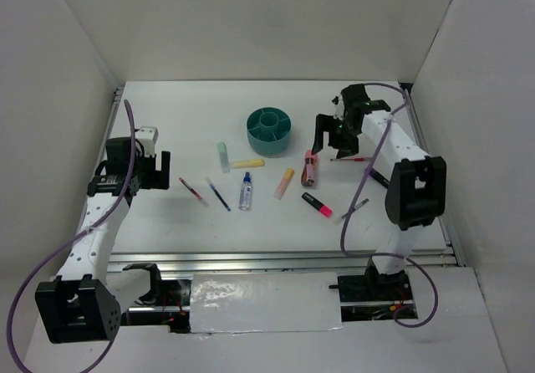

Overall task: Sort the stationery into containers
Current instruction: Grab a piece of stationery with the right arm

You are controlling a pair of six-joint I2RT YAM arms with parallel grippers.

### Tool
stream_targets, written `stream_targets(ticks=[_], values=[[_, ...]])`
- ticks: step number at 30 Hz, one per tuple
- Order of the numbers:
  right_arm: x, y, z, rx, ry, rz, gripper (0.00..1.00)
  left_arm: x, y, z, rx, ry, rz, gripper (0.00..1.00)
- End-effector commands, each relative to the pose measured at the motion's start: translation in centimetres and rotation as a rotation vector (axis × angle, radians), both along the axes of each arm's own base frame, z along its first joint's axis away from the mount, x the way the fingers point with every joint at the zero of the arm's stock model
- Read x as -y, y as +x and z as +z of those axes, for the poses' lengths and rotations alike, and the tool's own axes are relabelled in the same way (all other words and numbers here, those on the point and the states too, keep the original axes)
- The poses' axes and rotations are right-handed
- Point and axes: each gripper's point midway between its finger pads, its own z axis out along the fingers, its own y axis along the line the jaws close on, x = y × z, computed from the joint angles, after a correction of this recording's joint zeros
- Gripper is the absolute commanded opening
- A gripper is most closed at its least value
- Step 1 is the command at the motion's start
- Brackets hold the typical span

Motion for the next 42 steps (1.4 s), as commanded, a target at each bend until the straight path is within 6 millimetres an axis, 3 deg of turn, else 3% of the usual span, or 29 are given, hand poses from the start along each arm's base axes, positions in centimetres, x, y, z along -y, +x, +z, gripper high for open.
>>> stream_targets(ticks=[1,2,3,5,6,13,22,25,33,34,36,40,42], values=[[-0.5,0.6,-0.7,-0.097,-0.048,-0.039,0.92,-0.3,1.0,1.1,0.041,-0.011,0.027,0.98],[-0.5,0.8,-2.3,-0.146,-0.064,-0.044,0.91,-0.4,1.0,1.1,0.042,-0.010,0.031,0.98],[-0.7,1.9,-1.8,-0.128,-0.065,-0.043,0.88,-0.4,1.0,1.1,0.041,-0.012,0.031,0.98],[-0.7,2.2,-3.6,-0.183,-0.103,-0.039,0.86,-0.9,1.0,0.8,0.033,0.008,0.054,0.98],[-0.8,2.9,-3.6,-0.176,-0.109,-0.039,0.85,-0.9,1.0,0.8,0.032,0.006,0.054,0.98],[-1.6,3.6,-7.1,-0.262,-0.142,-0.028,0.86,-1.2,1.2,-0.4,-0.023,0.004,0.076,0.97],[-2.3,5.0,-9.2,-0.334,-0.118,-0.020,0.84,-1.0,1.3,-1.4,-0.076,-0.017,0.065,0.94],[-2.9,4.9,-9.6,-0.351,-0.092,-0.006,0.78,-1.0,1.3,-1.7,-0.089,-0.023,0.065,0.93],[-3.3,4.1,-10.4,-0.393,-0.064,0.012,0.52,-1.0,1.2,-2.1,-0.112,-0.024,0.066,0.92],[-3.3,4.0,-10.4,-0.397,-0.055,0.013,0.42,-1.1,1.3,-2.0,-0.110,-0.026,0.070,0.92],[-3.2,4.0,-10.1,-0.395,-0.053,0.012,0.33,-1.0,1.3,-2.0,-0.111,-0.024,0.066,0.92],[-3.6,4.2,-8.3,-0.367,0.002,0.032,0.00,-1.2,1.2,-1.9,-0.107,-0.025,0.071,0.92],[-3.9,4.3,-6.6,-0.344,0.035,0.065,0.00,-1.4,1.2,-1.8,-0.103,-0.024,0.078,0.93]])
